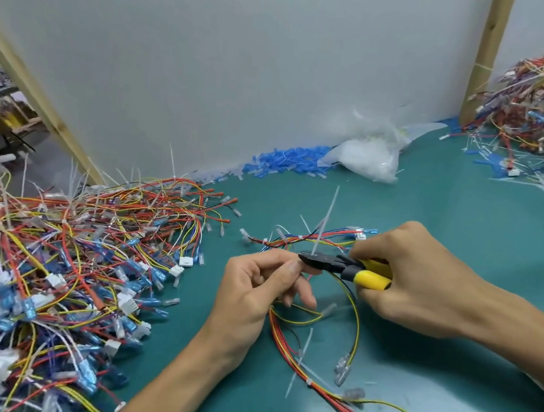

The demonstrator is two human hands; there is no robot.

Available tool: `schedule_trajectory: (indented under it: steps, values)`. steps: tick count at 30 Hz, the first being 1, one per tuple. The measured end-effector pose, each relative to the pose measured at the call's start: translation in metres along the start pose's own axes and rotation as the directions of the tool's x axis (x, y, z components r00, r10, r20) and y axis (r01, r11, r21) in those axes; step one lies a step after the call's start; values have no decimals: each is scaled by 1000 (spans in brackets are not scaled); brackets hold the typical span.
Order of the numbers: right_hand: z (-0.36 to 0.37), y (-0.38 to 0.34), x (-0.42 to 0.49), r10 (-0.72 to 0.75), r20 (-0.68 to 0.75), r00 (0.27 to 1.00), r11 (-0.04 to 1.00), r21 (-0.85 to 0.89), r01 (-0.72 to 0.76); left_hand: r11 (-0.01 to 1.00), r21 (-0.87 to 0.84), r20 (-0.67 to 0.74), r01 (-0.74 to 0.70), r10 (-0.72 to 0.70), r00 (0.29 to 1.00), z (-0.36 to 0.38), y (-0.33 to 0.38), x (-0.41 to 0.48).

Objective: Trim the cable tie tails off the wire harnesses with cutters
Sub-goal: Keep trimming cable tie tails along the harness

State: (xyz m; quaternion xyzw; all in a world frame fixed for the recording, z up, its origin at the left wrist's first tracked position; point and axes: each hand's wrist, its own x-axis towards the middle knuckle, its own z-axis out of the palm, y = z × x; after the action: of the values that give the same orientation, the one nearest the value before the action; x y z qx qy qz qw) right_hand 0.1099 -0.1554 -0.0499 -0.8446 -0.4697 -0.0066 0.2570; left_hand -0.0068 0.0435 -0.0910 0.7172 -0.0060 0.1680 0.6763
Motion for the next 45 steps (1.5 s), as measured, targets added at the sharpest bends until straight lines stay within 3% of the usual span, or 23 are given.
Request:
schedule_trajectory:
  steps: [3, 11, 15, 33, 45]
  values:
    - [4, 4, -1, 8, 8, 1000, 995, -95, -7, 999, 41, -33, -2, 4, 999, 2, -1, 0]
    - [4, 9, -1, -36, -3, 999, 989, -146, 35, 979, 175, -54, -102, 113, 992, 2, -8, -3]
    - [7, 4, -1, -49, -29, 998, 999, -18, 48, 980, 164, -60, -114, 125, 990, 5, -3, -1]
    - [13, 15, 1, -126, -32, 991, 990, -62, 124, 983, 167, -130, -81, 104, 986, 5, -5, 0]
    - [7, 11, -2, -110, -68, 992, 993, -58, 106, 995, 80, 29, -66, 64, 998, -2, -10, -1]
